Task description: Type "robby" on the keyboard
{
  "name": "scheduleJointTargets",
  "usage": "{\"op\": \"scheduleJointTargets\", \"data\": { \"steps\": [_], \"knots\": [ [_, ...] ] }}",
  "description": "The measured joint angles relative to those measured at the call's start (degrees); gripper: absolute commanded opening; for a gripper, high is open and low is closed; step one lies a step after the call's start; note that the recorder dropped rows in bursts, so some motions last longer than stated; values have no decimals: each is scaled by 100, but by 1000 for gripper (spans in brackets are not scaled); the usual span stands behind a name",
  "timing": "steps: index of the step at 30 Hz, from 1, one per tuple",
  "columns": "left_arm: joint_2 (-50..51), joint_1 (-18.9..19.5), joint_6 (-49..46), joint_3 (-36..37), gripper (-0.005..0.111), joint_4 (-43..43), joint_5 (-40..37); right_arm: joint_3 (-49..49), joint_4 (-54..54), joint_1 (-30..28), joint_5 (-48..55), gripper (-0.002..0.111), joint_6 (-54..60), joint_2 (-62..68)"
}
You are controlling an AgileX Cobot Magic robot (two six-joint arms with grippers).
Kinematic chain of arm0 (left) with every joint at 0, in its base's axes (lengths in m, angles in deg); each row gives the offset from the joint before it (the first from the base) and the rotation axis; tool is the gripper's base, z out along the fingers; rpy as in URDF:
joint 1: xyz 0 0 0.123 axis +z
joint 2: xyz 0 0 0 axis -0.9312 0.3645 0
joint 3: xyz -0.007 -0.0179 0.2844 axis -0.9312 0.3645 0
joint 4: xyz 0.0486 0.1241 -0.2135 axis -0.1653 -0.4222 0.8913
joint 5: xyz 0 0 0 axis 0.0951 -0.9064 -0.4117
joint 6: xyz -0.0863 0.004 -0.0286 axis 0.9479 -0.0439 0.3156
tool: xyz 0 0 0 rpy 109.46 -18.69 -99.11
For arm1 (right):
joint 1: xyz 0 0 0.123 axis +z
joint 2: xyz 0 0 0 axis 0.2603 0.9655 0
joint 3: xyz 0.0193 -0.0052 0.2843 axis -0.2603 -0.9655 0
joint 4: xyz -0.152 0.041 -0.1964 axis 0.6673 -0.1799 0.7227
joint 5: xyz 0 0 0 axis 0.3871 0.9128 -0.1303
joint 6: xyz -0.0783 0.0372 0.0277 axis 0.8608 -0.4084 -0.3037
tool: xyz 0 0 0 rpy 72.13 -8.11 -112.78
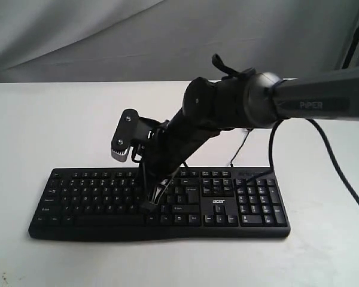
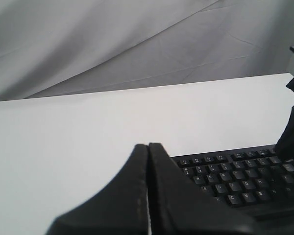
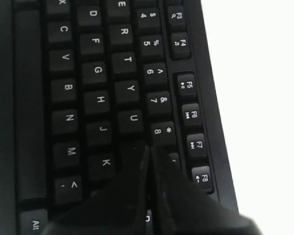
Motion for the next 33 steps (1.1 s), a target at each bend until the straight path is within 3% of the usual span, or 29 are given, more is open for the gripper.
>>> {"op": "scheduleJointTargets", "data": {
  "steps": [33],
  "knots": [
    [0,0,0,0,0,0,0,-12,-315,-120,208,0,341,121]
  ]
}}
